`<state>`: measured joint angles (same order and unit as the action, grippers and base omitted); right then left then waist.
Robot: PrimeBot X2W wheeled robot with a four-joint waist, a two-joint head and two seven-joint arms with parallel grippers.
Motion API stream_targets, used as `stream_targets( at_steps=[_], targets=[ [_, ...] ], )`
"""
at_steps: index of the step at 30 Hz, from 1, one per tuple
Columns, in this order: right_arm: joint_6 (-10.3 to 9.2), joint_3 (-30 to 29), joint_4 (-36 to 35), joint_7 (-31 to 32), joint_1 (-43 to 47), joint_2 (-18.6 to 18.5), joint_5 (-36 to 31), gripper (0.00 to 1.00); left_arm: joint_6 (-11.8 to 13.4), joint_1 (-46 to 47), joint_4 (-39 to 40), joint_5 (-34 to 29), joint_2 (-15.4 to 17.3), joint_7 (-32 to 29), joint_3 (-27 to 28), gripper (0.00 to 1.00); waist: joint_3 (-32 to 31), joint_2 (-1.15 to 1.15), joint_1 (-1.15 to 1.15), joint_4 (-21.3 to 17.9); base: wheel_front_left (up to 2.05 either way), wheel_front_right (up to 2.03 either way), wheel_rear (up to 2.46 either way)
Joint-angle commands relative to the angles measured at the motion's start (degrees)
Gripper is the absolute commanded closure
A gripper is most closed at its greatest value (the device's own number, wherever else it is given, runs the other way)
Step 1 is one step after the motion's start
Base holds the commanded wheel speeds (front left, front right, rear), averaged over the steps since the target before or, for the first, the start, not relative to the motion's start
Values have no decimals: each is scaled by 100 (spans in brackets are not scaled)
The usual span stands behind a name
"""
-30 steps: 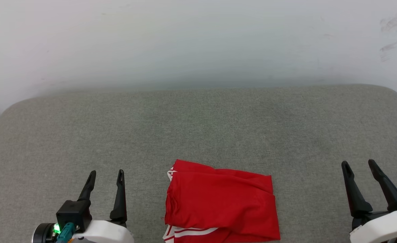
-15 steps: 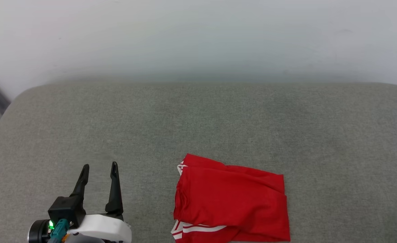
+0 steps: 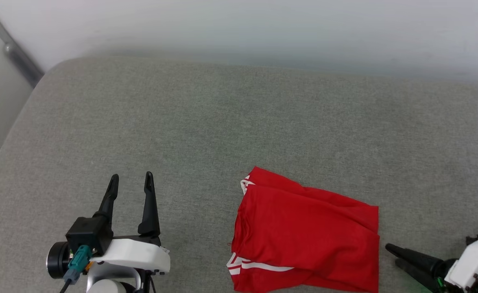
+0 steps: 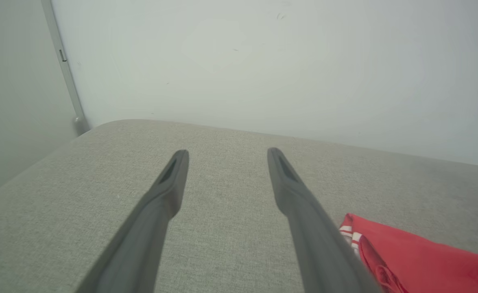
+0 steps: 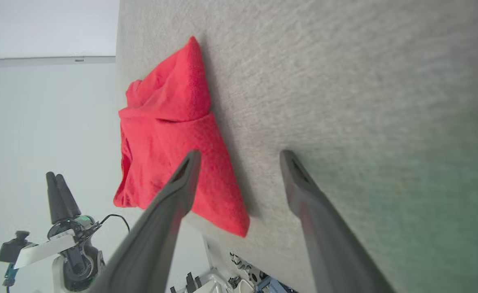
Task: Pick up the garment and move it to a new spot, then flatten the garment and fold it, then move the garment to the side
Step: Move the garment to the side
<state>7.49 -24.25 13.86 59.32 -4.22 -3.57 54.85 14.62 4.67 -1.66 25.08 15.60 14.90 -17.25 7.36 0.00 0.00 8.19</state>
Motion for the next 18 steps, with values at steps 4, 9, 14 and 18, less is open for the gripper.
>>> stream_targets(
  at_steps=[4, 9, 14, 18],
  targets=[
    [-1, 294, 406, 123, -338, 69, 244, 0, -99, 178, -66, -84, -141, 38, 34, 0, 183, 0, 0, 161, 0, 0, 0],
    [-3, 687, 648, 5, -479, 87, 450, 62, -206, 273, -76, -231, -265, 38, 38, 0, 261, 0, 0, 280, 0, 0, 0],
    [-2, 956, 558, -191, -525, 87, 449, 100, -286, 255, -114, -346, -308, 34, 37, 0, 216, 0, 0, 273, 0, 0, 0],
    [-1, 1278, 216, -530, -488, -205, 99, 100, -348, 200, -178, -398, -331, 34, 49, 0, 84, 0, 0, 167, 0, 0, 0]
  ],
)
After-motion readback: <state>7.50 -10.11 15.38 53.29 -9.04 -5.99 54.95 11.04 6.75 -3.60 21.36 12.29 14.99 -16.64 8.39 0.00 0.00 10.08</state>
